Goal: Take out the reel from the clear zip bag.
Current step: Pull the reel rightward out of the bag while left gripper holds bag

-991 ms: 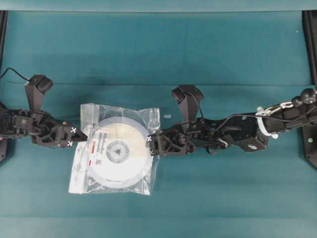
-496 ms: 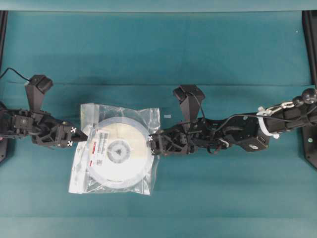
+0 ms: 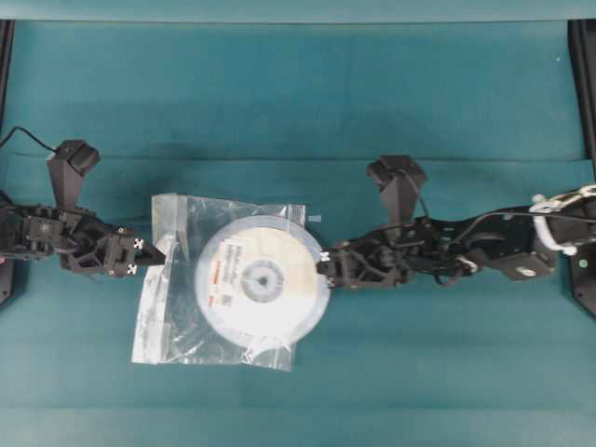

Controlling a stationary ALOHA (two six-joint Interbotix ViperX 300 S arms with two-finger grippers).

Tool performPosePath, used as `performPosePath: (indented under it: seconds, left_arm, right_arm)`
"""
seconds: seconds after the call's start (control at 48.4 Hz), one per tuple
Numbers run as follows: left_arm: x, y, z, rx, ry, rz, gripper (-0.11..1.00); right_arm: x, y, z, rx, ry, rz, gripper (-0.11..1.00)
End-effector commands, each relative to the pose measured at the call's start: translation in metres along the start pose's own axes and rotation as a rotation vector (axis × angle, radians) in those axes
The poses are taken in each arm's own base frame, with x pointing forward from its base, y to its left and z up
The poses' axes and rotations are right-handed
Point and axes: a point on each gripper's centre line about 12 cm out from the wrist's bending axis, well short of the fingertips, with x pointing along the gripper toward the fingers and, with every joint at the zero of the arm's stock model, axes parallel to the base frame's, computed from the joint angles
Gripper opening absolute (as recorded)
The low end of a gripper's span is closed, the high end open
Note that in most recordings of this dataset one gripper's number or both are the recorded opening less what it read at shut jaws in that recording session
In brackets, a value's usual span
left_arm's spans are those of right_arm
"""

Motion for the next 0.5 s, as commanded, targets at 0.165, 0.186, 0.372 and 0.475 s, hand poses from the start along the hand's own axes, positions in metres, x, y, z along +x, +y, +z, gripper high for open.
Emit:
performPosePath:
  seconds: [0.165,0.186,0.372,0.475]
  left_arm:
    - [0.0,-0.007,0.002,0.003,-0.007,-0.025,0.01]
    - [0.0,-0.007,0.002,0.002,-0.007,-0.023,0.01]
    - [0.0,-0.007,0.003,-0.001,-0.008,-0.023,0.01]
    - [0.0,-0.006,0.003,-0.004,-0.008,-0.023,0.01]
  right_arm:
    - [-0.019,-0.006,0.005,0.019,-0.013,0.01,0.07]
    - [-0.02,-0.007,0.005,0.019,-0.013,0.01,0.06]
    - [-0.031,-0.017,0.005,0.022,-0.01,-0.002,0.04]
    - [-0.038,-0.024,0.006,0.027,-0.013,-0.009,0.04]
